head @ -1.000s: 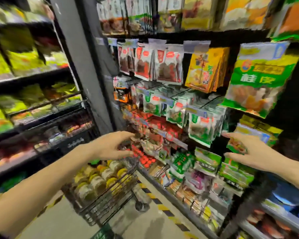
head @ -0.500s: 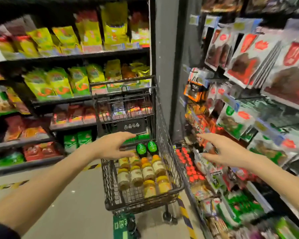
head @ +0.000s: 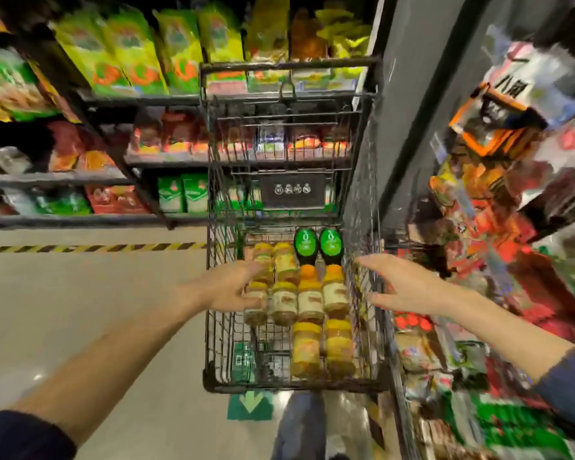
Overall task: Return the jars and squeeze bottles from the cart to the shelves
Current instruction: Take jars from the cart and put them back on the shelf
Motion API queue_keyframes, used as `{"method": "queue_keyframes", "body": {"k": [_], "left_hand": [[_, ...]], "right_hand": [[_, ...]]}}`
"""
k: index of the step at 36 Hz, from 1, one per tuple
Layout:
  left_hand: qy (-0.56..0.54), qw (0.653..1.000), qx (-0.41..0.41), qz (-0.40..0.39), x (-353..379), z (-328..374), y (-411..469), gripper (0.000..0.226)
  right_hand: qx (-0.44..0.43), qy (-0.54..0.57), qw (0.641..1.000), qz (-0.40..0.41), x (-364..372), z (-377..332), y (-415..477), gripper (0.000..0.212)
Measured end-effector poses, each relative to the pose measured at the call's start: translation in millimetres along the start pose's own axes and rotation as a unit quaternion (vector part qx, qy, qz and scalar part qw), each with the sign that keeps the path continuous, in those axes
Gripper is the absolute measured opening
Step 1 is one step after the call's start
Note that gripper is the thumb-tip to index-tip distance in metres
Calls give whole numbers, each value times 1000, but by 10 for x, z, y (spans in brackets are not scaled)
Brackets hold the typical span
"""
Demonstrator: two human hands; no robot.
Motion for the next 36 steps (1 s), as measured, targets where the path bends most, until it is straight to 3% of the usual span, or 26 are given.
{"method": "queue_keyframes", "body": {"k": [7, 10, 13, 16, 18, 19, 21, 22, 24, 27, 29, 30, 36], "left_hand": [[-78, 986, -39, -140, 804, -75, 806, 78], [-156, 961, -54, -220, 1188, 50, 1004, 69], [-256, 920, -86, -283, 1607, 116, 1154, 48], [-302, 901, -130, -283, 2074, 130, 1295, 41], [-322, 886, -151, -297, 2278, 141, 1356, 23], [-340, 876, -172, -297, 2400, 161, 1392, 25], [-434, 809, -213, -334, 2538, 251, 1427, 62], [-449, 801, -219, -331, 2637, 279, 1446, 69], [-468, 789, -239, -320, 2868, 319, 1461, 61], [-495, 762, -265, -322, 3189, 389, 1506, 96], [-508, 749, -273, -327, 3515, 394, 1571, 76], [-493, 763, -266, -323, 3379, 437, 1559, 67], [-437, 807, -284, -278, 3309, 457, 1521, 76]], "right_hand": [[31, 65, 995, -68, 594, 354, 558, 71], [48, 108, 988, -96, 854, 481, 696, 76], [69, 152, 980, -112, 1036, 527, 777, 85], [103, 159, 974, -124, 1205, 552, 847, 71], [118, 157, 971, -135, 1337, 588, 896, 66], [120, 155, 970, -141, 1397, 608, 922, 65], [120, 153, 970, -144, 1495, 637, 972, 66], [120, 151, 971, -142, 1524, 650, 992, 67], [116, 155, 972, -131, 1585, 672, 1027, 68], [125, 178, 966, -136, 1702, 711, 1050, 73], [135, 189, 961, -148, 1773, 723, 1047, 78], [131, 187, 962, -151, 1805, 724, 1044, 78], [130, 203, 959, -147, 1835, 621, 997, 74]]}}
Point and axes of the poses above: each hand's wrist, its own y-axis towards the middle knuckle, its own x-axis out of the palm, z = x × y, the point moved 1 cm from there along y, towards the middle knuckle, and after that the axes turned 12 degrees about -x, right-handed, at the moved point
